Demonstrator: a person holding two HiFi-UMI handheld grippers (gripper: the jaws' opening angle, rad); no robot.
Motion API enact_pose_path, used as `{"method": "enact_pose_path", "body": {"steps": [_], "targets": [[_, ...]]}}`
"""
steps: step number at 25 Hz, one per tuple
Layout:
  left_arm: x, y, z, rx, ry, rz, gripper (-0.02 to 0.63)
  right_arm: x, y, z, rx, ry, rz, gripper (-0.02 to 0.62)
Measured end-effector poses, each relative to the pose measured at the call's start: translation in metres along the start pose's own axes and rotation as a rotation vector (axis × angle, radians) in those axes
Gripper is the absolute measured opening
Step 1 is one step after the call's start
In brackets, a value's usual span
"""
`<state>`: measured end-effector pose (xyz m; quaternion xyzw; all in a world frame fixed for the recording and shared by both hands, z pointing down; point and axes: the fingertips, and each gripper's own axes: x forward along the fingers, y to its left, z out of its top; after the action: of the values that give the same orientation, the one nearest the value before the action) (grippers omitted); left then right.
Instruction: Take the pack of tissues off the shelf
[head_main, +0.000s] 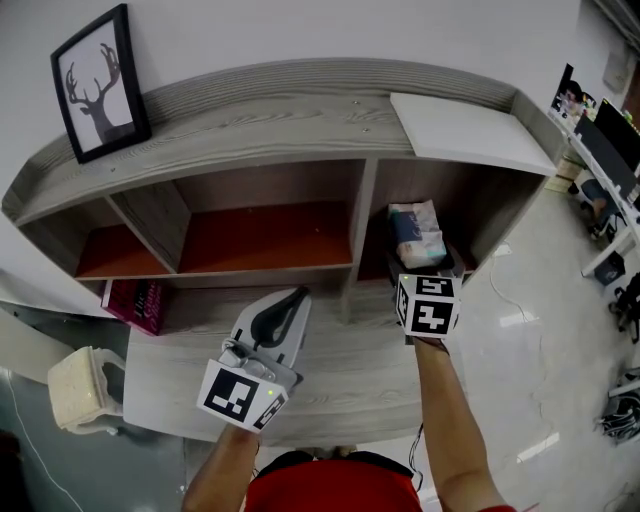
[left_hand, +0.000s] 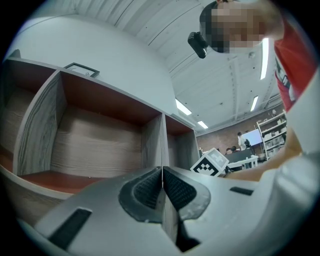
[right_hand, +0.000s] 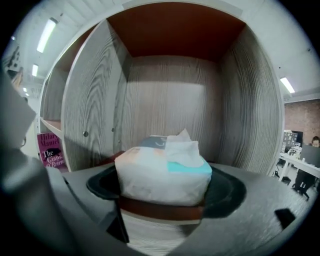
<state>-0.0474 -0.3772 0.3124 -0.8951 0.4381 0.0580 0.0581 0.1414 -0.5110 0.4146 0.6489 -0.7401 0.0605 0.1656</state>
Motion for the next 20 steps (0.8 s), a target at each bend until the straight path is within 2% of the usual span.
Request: {"method": "enact_pose_path", "body": {"steps": [6,10,20], "targets": [[-0.003,-0.003,0.000,0.001,0.005,-0.014,0.011,-0.003,-0.001,0.002,-0.007,-0.030,-0.007,0.423],[-0.008,-0.007,0.003,0.003,0.001,-0.024,0.011,-0.017,-0.001,0.011,0.001,-0.088,-0.009,0.414],[-0.025,-0.025,0.019,0.010,-0.030,-0.047,0.011,-0.102,0.014,0.040,0.010,-0.220,0.040,0.413]]}}
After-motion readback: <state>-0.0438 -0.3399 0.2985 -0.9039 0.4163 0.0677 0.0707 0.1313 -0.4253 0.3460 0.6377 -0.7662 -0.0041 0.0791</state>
